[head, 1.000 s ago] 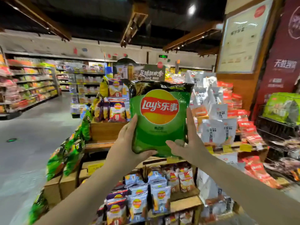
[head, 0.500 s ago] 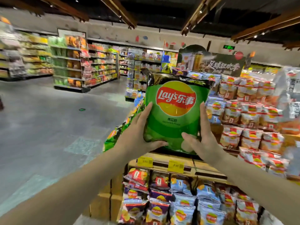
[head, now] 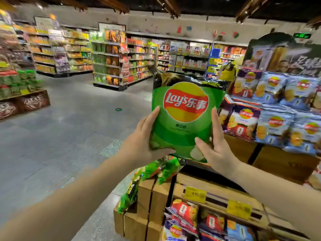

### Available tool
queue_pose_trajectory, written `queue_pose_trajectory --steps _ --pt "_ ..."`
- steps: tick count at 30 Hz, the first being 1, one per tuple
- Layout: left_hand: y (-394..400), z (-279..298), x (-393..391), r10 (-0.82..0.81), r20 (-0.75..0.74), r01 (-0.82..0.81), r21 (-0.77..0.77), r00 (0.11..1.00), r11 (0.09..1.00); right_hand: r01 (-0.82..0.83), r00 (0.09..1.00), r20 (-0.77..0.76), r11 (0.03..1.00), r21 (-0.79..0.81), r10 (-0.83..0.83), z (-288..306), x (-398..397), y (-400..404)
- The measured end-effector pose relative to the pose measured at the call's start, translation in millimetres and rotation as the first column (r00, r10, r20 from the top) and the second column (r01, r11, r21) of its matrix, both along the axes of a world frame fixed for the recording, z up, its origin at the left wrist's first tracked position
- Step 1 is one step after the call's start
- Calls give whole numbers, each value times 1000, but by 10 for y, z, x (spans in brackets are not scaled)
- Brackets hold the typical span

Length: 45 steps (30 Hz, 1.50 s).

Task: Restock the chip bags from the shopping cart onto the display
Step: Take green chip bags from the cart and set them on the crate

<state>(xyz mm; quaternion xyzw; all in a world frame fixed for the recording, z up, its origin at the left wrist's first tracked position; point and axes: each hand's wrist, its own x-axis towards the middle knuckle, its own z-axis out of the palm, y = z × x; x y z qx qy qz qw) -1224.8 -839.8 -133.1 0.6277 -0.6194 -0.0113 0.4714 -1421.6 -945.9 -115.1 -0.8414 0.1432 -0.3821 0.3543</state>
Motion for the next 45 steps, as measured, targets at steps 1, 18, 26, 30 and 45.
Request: queue_pose_trajectory --steps 1,18,26,30,45 --pt "-39 2 198 -2 -8 2 -7 1000 1000 2 1000 -5 1000 -19 -3 4 196 -43" --pt "-957 155 3193 -329 -65 332 47 942 942 264 964 59 954 -145 -258 61 2971 -482" --pt "-1915 41 3969 -554 -147 570 105 819 815 382 924 62 909 -166 -377 -115 3535 -1188" --pt "-2537 197 4404 -583 -31 578 182 812 795 445 896 81 885 -137 -438 -207 3937 -1776" --pt "-4609 -193 4956 -752 -35 732 262 658 629 714 700 -68 700 28 -711 -462 4507 -2980"
